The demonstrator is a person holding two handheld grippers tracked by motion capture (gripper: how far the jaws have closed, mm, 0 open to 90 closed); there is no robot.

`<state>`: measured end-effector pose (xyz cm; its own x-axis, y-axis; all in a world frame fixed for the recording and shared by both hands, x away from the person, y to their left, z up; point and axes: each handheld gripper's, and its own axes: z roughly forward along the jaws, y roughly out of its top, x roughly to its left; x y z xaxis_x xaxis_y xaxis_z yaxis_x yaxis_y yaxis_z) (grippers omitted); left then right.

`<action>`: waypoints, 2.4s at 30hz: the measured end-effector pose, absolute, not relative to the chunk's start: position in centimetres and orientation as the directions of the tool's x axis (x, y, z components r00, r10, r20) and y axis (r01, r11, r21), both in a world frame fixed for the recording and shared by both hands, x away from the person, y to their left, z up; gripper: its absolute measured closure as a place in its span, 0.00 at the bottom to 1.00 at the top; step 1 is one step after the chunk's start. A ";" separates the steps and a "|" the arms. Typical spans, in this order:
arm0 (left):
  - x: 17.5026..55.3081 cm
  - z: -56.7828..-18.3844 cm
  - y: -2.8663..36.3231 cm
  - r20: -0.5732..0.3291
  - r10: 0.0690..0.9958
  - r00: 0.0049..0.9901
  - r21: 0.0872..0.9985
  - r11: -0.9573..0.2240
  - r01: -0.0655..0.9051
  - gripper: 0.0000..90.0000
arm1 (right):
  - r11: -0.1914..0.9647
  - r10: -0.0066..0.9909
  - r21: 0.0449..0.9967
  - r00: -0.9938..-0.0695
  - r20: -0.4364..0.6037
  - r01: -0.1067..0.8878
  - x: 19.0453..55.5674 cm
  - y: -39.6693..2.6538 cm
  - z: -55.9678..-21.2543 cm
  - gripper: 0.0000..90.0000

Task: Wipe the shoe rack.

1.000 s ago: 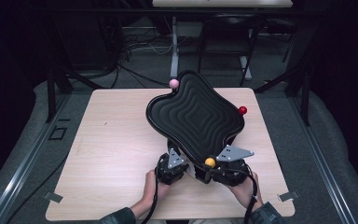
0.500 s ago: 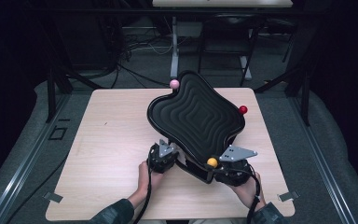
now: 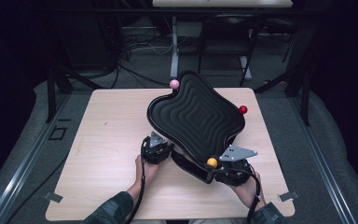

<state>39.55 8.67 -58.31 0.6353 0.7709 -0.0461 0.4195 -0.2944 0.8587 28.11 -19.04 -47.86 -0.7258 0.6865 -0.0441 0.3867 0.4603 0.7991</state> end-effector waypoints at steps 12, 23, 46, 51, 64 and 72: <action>41.9 -57.9 8.7 -0.056 0.788 0.614 0.861 -0.273 0.429 0.86 | 0.462 0.684 0.798 -0.728 -0.044 0.386 28.1 -19.1 -47.9 0.66; 43.2 -58.0 8.8 -0.046 0.800 0.598 0.863 -0.270 0.428 0.86 | 0.462 0.684 0.798 -0.728 -0.043 0.387 28.1 -19.1 -47.9 0.66; 40.5 -58.1 9.4 -0.068 0.758 0.649 0.852 -0.295 0.433 0.86 | 0.466 0.684 0.795 -0.729 -0.044 0.389 28.2 -19.0 -47.8 0.66; 39.0 -58.3 9.0 -0.059 0.736 0.675 0.845 -0.323 0.427 0.86 | 0.467 0.684 0.794 -0.728 -0.045 0.390 28.2 -19.0 -47.8 0.66; 35.9 -58.4 7.6 -0.060 0.702 0.710 0.844 -0.344 0.411 0.86 | 0.467 0.684 0.794 -0.729 -0.044 0.390 28.2 -19.0 -47.8 0.66; 34.3 -58.4 6.2 -0.063 0.670 0.740 0.846 -0.357 0.396 0.86 | 0.460 0.684 0.799 -0.729 -0.040 0.387 28.2 -19.0 -47.9 0.66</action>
<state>34.32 6.19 -58.43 0.7401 0.6695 -0.0633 0.3955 -0.3572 0.8462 28.21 -18.97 -47.87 -0.7288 0.6835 -0.0402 0.3875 0.4601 0.7988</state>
